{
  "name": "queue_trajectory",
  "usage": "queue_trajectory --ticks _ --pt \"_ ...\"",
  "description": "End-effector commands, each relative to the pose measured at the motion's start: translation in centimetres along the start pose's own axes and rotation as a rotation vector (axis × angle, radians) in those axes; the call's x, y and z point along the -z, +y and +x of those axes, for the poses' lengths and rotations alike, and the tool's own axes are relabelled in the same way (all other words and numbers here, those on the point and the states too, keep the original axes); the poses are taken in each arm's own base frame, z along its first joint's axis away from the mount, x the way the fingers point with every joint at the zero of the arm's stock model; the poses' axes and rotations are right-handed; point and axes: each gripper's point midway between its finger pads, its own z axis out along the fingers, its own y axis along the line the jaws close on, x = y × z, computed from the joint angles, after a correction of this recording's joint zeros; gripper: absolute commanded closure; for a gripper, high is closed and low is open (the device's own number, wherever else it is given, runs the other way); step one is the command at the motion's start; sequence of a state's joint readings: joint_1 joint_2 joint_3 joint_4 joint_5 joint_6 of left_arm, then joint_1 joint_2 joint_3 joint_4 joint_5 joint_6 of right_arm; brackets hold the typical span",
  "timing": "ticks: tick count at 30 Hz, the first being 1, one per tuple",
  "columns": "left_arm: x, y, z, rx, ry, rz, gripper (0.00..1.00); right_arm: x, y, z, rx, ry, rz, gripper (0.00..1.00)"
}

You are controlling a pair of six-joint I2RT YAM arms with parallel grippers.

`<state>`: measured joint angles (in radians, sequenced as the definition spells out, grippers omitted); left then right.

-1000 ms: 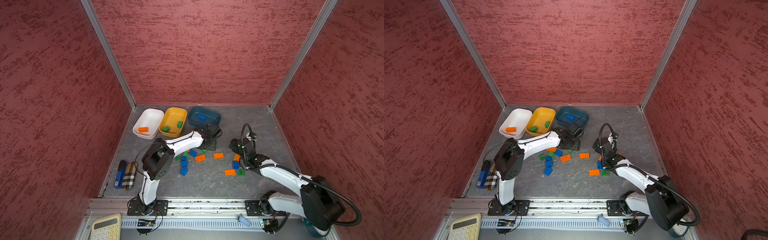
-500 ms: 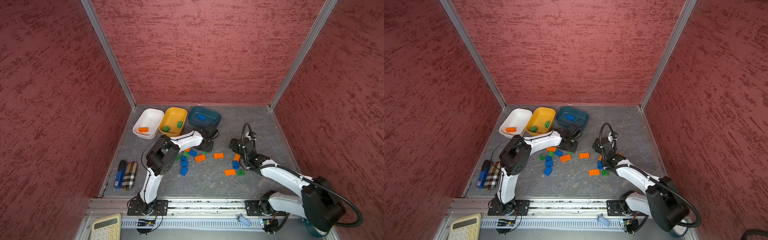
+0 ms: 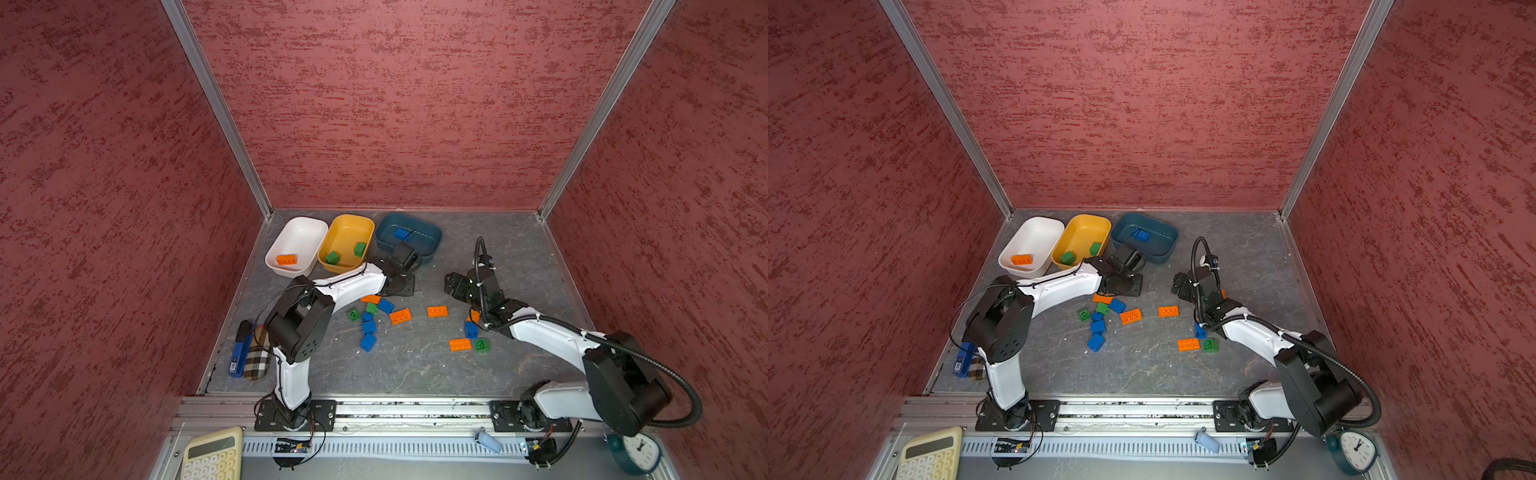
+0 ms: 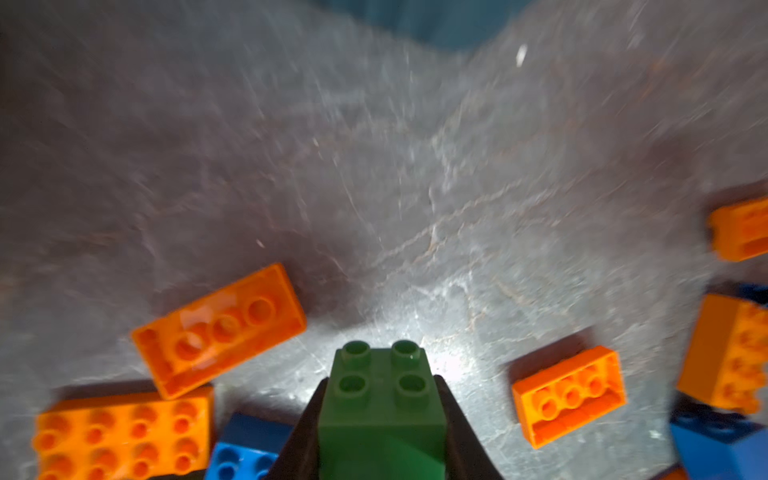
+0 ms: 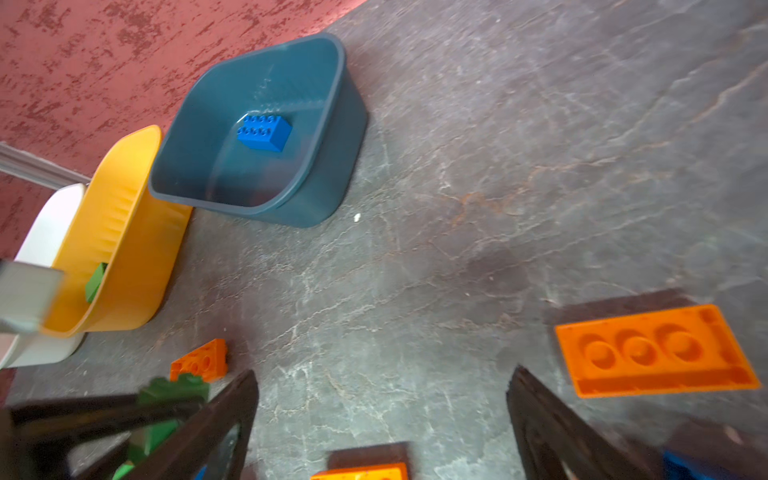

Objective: Sort the legos into containers by color
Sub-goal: 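Lift the green brick with the left gripper toward the yellow tub, then drop the green brick into the yellow tub while right gripper lowers to bricks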

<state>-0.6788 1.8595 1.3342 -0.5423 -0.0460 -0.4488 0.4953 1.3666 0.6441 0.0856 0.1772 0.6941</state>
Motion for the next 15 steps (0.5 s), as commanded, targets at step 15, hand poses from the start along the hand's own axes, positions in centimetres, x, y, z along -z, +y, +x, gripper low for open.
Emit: queue_trajectory --ticks 15 --pt "4.0 13.8 -11.2 0.468 -0.299 -0.075 0.73 -2.9 6.9 1.7 0.078 0.167 -0.227 0.07"
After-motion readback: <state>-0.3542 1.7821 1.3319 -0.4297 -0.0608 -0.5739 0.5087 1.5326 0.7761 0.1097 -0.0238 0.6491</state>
